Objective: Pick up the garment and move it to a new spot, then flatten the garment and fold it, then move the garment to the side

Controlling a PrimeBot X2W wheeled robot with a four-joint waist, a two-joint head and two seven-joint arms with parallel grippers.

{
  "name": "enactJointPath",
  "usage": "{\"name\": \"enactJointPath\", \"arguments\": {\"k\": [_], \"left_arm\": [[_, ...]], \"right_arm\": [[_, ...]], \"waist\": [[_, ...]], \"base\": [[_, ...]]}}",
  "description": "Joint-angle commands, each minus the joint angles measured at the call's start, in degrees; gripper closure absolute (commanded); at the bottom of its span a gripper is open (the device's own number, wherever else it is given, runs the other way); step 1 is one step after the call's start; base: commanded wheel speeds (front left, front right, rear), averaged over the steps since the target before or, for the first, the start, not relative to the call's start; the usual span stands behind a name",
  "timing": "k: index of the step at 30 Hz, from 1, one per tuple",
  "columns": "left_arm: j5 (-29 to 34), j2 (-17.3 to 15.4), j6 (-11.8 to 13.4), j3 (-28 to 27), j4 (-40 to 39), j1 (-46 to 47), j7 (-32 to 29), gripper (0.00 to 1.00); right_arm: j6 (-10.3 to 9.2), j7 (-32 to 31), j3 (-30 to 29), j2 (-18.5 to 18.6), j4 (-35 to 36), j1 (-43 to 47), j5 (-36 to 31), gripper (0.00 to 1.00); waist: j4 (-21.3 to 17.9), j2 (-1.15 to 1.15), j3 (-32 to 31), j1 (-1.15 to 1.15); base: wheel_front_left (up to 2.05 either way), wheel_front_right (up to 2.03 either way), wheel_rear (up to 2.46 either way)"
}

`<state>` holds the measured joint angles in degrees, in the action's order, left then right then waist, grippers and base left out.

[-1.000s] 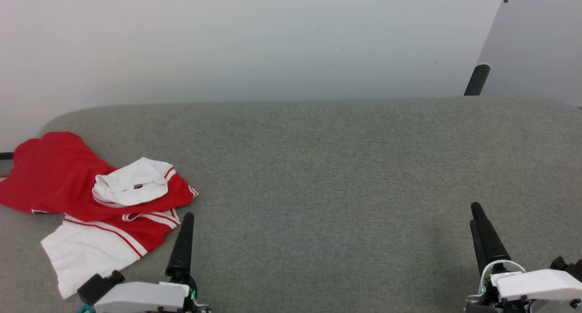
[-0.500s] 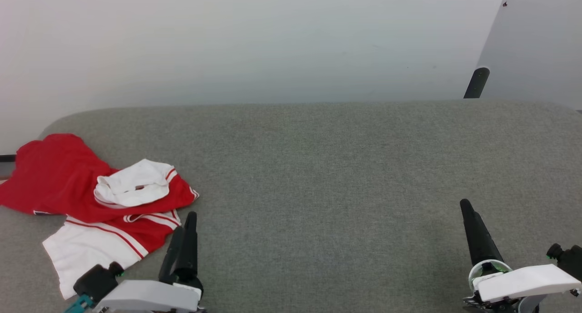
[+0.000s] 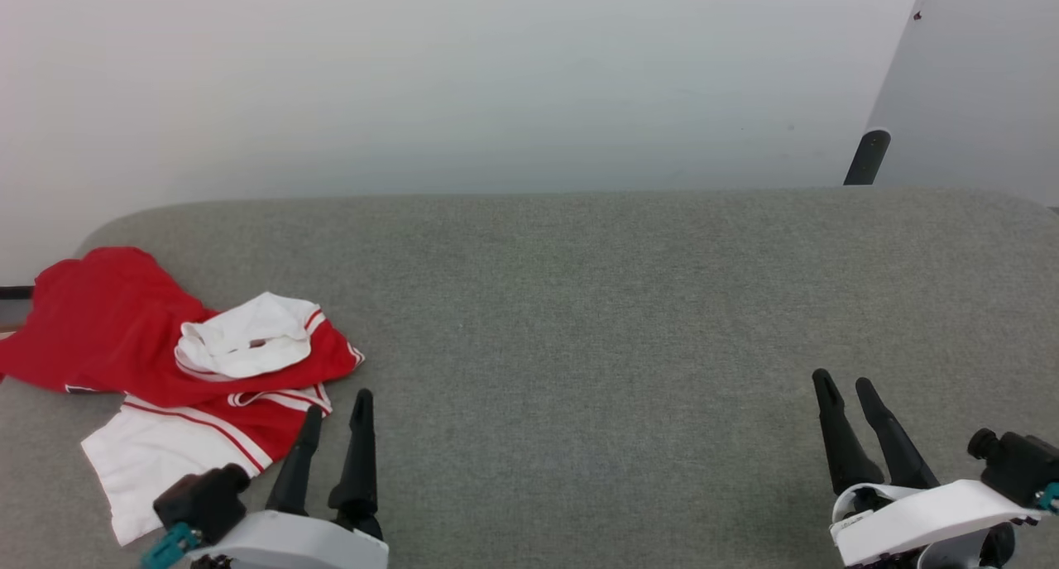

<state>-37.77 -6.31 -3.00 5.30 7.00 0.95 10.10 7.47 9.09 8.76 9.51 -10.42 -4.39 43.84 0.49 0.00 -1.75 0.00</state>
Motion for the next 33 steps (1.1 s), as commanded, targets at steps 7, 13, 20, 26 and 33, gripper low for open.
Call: {"name": "enactJointPath", "arguments": {"k": [7,13,20,26,33], "left_arm": [[8.1,-0.5,0.7,0.3,-1.2,-0.8,1.1,0.00],[13.0,-0.5,0.0,0.2,-0.8,-1.3,1.9,0.00],[17.2,-0.5,-1.0,-0.3,-0.5,-1.7,2.8,0.00],[20.3,-0.1,-1.7,-1.1,-0.6,-1.7,3.4,0.00],[24.0,0.3,-2.2,-1.4,-0.8,-1.9,4.2,0.00]], "right_arm": [[0.03,0.8,-1.8,-0.8,1.0,-0.4,-11.3,0.00],[0.03,1.0,-3.6,-2.0,2.1,0.3,-17.6,0.00],[0.03,1.1,-4.7,-2.8,3.1,1.0,-22.1,0.00],[0.04,1.4,-5.0,-3.2,3.8,1.3,-24.9,0.00],[0.04,1.9,-4.8,-3.4,4.4,1.3,-28.0,0.00]], "waist": [[0.0,0.00,-0.3,0.00],[0.1,0.00,-0.3,0.00],[0.3,0.00,-0.3,0.00],[0.5,0.00,-0.4,0.00],[0.6,0.00,-0.5,0.00]], "base": [[0.00,0.00,0.00],[0.00,0.00,0.00],[0.00,0.00,0.00],[0.00,0.00,0.00],[0.00,0.00,0.00]]}}
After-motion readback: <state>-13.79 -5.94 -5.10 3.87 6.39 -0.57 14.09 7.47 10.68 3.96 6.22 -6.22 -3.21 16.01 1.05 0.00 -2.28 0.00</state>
